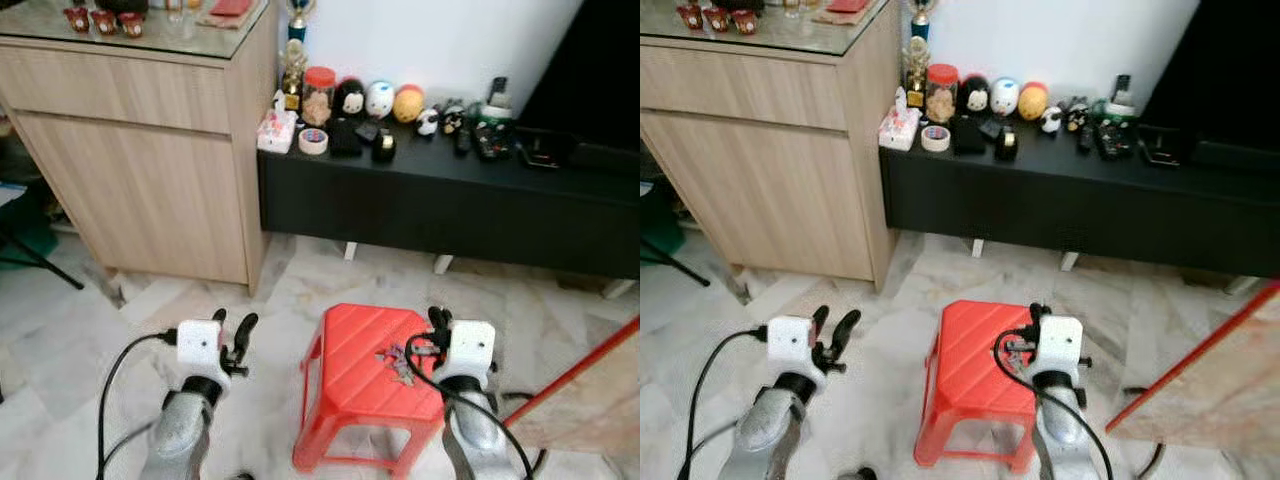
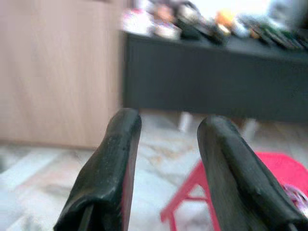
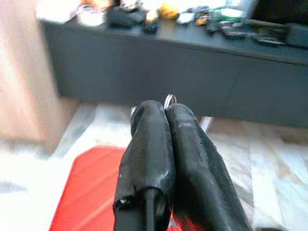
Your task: Hang keys on a hook
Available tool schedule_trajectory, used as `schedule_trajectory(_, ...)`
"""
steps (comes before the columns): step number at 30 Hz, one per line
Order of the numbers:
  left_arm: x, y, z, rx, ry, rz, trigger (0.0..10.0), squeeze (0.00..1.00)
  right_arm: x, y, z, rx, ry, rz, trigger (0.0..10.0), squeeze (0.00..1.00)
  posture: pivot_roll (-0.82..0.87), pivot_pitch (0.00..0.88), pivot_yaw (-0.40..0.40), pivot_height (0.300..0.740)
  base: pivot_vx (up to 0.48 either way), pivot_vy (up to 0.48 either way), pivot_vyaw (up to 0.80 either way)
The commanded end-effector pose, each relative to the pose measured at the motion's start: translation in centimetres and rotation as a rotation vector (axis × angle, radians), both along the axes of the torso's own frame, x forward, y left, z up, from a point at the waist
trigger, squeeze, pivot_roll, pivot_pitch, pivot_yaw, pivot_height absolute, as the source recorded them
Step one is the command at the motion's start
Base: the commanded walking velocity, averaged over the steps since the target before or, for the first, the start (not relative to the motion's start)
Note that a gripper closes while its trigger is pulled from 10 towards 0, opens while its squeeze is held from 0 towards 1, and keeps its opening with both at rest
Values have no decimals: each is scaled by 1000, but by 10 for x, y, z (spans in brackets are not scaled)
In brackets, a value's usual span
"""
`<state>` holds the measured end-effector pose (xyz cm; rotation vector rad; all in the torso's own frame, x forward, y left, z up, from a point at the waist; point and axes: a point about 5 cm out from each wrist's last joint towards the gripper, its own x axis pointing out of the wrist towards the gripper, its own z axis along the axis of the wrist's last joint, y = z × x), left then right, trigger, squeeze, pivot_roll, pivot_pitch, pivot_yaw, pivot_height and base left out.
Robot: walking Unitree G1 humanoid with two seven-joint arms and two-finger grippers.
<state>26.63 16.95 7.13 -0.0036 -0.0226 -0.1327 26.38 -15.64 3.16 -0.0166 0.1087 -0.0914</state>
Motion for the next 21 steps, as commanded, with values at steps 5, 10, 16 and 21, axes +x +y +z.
schedule_trajectory(5,-7,-2,-11,4,46,-1,10000,0,4,1,2,-1,-5,5,10000,0,83,53,-94,740,-307,0,0)
schedule_trajectory(10,-7,-4,-11,1,45,-6,10000,0,6,1,3,-3,-7,6,10000,0,81,41,-96,740,-306,0,0)
schedule_trajectory(16,-7,-5,-12,1,43,-5,10000,0,6,0,3,-6,-8,8,10000,0,82,30,-99,740,-199,0,0)
schedule_trajectory(21,-7,-5,-13,16,54,-5,10000,0,7,1,4,-6,-11,7,10000,0,81,26,-100,740,0,0,0)
